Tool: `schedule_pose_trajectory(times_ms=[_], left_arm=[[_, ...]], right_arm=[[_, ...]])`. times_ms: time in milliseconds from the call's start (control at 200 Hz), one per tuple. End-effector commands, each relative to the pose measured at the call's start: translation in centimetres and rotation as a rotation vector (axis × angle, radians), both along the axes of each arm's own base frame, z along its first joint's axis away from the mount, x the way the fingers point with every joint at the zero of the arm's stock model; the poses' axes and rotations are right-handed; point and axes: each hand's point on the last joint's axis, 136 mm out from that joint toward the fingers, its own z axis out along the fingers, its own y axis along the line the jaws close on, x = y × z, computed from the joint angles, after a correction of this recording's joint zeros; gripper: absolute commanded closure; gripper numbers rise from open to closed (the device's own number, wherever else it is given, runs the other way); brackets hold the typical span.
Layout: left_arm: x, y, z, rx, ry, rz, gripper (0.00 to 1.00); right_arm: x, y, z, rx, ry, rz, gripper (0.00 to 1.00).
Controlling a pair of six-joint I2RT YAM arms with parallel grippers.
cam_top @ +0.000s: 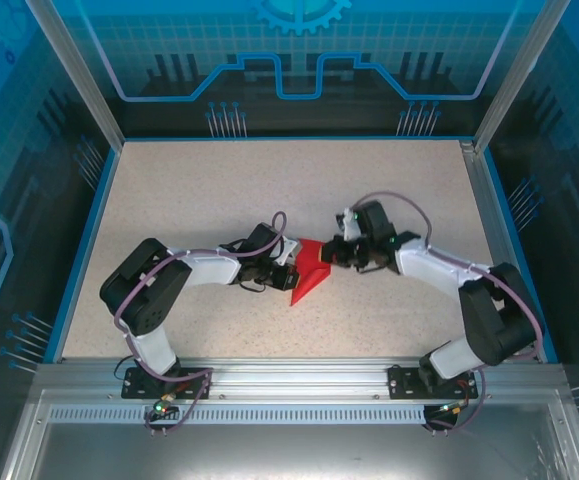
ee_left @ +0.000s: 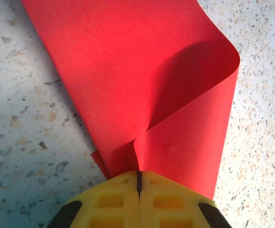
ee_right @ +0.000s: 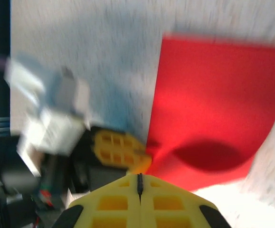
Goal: Fold a paper plane with a square sheet of paper (pick it up from the middle)
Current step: Third fold the triangle at the center of the table.
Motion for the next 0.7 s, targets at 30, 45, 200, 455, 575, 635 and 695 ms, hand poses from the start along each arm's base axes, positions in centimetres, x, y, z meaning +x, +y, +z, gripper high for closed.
schedule_pose_trajectory(times_ms=[30,45,200,455,575,635,695], left_arm=[[-0.7,0.6,-1.7,0.035,0.049,-0.015,1.0],[-0.8,0.6,-1.8,0.036,0.049,-0.014,1.0],[-1.0,0.7,-2.1,0.039,0.057,-0.016,1.0],[-0.8,0.7,-2.0,0.042,0.054,-0.015,1.0],[-0.8,0.5,-2.0,0.038,0.055,-0.022,1.0],[-0.7,0.5,-1.9,0.038,0.051,-0.025,1.0],[-0.7,0.5,-1.8,0.04,0.048,-0.026,1.0]], right_arm=[[-3.2,2.7,-1.2,0.068,0.005,-0.031,1.0],[-3.6,2.8,-1.4,0.068,0.007,-0.033,1.0],[-5.8,4.7,-2.9,0.074,0.004,-0.014,1.0],[-5.7,6.9,-3.2,0.113,-0.002,0.024,1.0],[-5.9,7.2,-4.3,0.121,0.02,0.018,1.0],[-5.9,7.3,-4.6,0.123,0.025,0.018,1.0],[-6.0,7.5,-4.7,0.122,0.025,0.022,1.0]])
